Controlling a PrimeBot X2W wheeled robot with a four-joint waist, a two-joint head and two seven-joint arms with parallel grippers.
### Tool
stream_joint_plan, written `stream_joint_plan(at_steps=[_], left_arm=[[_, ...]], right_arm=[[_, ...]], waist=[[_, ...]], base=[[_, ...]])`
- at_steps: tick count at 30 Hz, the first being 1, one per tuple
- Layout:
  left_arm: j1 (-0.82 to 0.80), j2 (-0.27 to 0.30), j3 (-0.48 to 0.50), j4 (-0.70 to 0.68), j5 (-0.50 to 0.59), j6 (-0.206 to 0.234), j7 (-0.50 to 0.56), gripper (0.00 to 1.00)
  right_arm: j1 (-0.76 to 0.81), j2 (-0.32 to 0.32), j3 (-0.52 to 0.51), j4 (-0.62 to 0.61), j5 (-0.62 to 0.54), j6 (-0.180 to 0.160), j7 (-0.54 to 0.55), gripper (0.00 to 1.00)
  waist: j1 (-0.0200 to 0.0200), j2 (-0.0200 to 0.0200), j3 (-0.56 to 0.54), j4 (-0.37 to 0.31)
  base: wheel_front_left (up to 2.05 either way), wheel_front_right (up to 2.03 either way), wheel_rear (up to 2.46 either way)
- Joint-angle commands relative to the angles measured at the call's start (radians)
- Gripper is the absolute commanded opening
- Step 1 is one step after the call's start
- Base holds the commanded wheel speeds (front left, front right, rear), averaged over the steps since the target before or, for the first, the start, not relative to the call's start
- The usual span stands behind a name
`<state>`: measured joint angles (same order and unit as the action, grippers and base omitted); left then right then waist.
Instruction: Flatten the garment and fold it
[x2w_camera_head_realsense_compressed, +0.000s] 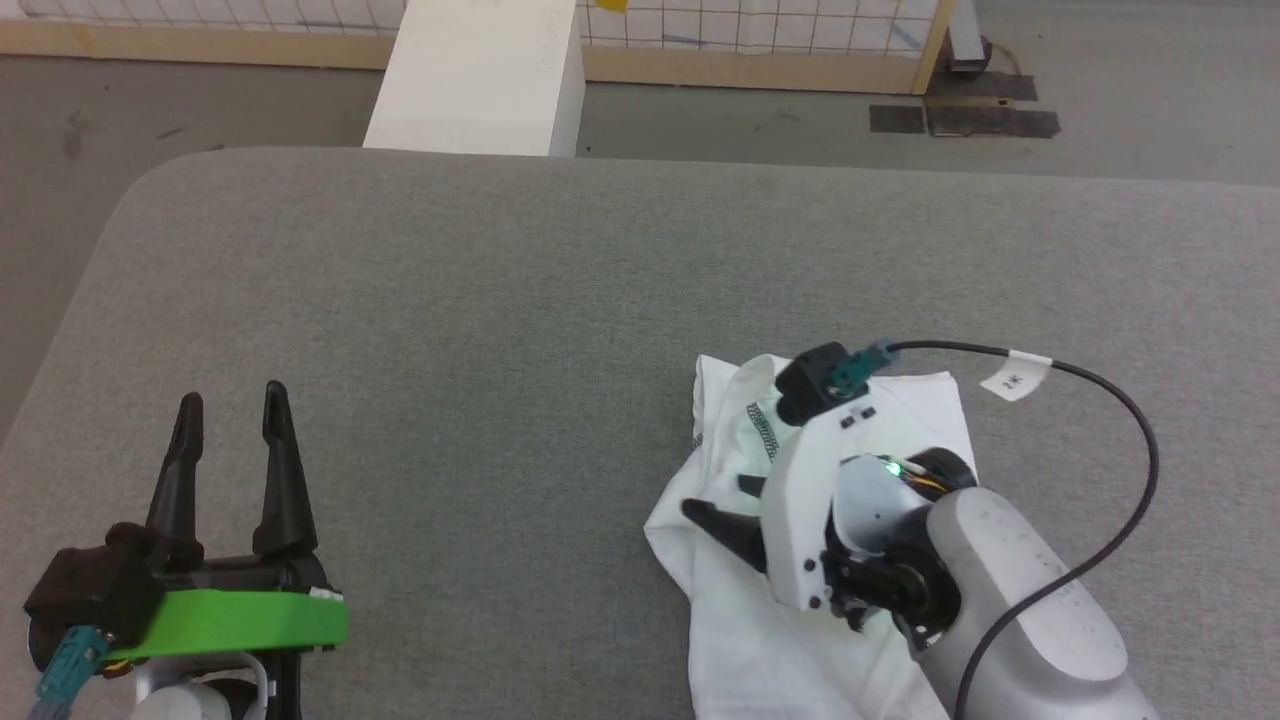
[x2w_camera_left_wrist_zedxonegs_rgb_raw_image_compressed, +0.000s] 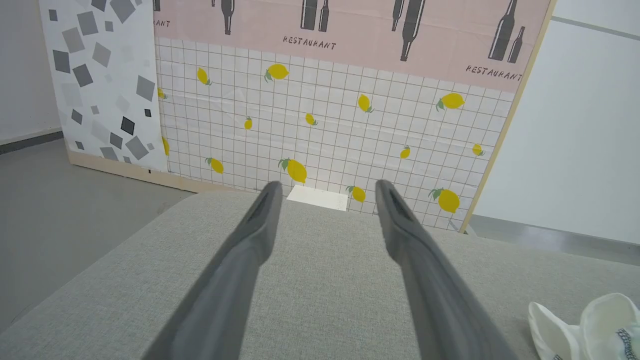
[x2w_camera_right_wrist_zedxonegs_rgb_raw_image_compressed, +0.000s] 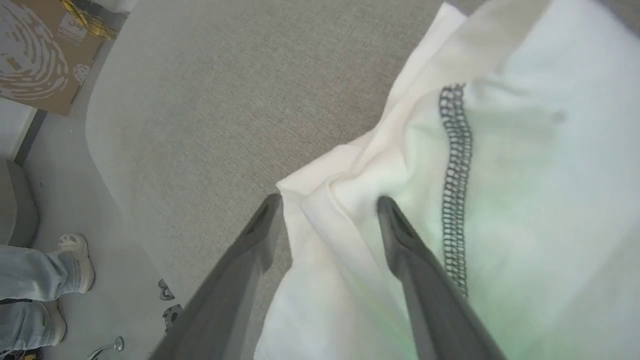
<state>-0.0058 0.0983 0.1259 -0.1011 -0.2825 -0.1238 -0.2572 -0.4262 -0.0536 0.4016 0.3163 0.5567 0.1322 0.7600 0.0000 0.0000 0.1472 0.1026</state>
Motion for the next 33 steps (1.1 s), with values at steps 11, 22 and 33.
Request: stream_joint_plan(at_steps=[11,22,33], left_arm=[[0.020,0.004,0.009,-0.009,0.005,-0.007,-0.005,1.00],[0.024,0.005,0.000,-0.022,0.011,-0.007,-0.005,1.00],[0.007,0.015,-0.013,-0.013,0.019,-0.007,-0.005,1.00]], right_arm=[[-0.012,-0.022,-0.036,-0.258,0.027,-0.002,-0.031,1.00],[0.191,-0.049,-0.367,-0.284,-0.321,-0.002,0.055,1.00],[0.230,-0.001,-0.328,-0.121,-0.389,-0.002,0.049,1.00]], waist=[[0.0000,0.0000,-0.045,-0.071],[0.0000,0.0000,-0.029,-0.087],[0.0000,0.0000,-0.005,-0.065]], base=[[0.00,0.00,0.00],[0.00,0.00,0.00],[0.00,0.00,0.00]])
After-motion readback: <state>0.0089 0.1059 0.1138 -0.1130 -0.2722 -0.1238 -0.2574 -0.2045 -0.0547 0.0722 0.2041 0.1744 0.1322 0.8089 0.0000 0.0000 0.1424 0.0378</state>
